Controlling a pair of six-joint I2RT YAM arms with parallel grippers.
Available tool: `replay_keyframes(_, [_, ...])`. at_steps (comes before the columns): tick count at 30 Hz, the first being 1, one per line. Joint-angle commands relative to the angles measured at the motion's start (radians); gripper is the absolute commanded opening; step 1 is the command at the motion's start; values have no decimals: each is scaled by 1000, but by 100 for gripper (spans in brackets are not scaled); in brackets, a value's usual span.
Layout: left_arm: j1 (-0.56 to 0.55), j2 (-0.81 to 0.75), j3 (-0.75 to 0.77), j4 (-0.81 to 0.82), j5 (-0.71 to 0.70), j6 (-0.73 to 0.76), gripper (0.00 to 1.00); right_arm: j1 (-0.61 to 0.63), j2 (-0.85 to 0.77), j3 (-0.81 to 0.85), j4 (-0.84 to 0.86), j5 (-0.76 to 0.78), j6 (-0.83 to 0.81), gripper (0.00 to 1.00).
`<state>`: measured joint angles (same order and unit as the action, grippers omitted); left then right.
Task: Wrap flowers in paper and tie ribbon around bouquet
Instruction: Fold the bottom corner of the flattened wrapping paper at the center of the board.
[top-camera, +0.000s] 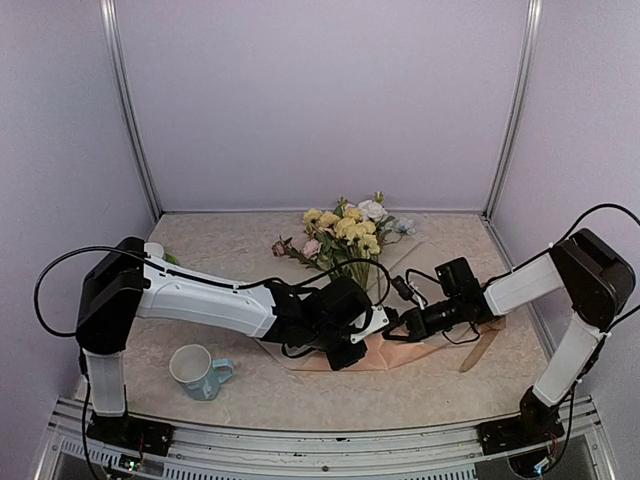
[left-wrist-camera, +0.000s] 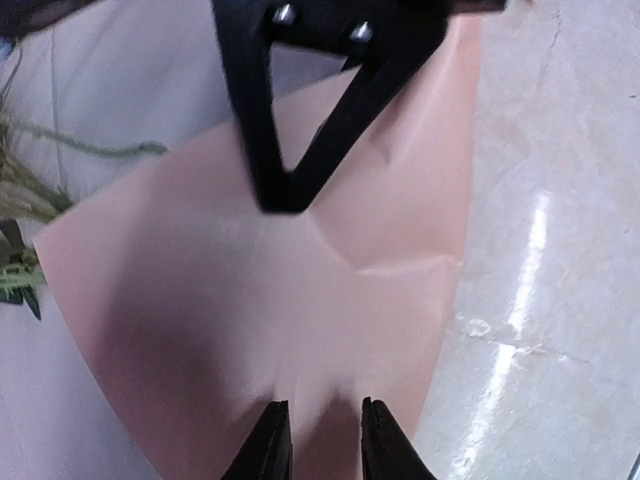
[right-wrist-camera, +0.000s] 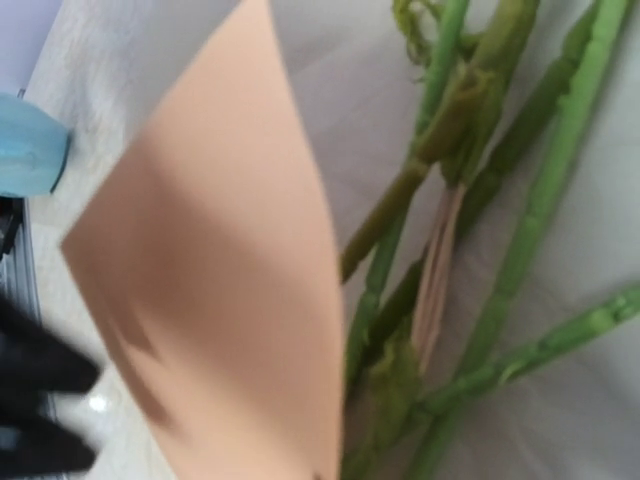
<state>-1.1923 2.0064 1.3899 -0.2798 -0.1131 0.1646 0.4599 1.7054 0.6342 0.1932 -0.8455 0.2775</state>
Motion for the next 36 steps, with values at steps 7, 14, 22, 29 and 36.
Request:
replay_keyframes(7, [39, 41, -100, -67, 16, -117, 24, -9, -39, -54, 48, 36, 53, 0])
replay_keyframes(14, [45, 64, -115, -77, 31, -111, 24, -9, -51, -46, -21, 98, 59, 15])
replay_keyframes(22, [42, 62, -137, -60, 55, -105, 24, 23, -305, 118, -532, 672, 46, 36])
replay_keyframes(29, [41, 53, -158, -32, 68, -96, 24, 158, -407, 189, -710, 1061, 94, 45])
replay_keyframes(36, [44, 50, -185, -14, 46, -86, 24, 143, -473, 245, -547, 1251, 137, 86])
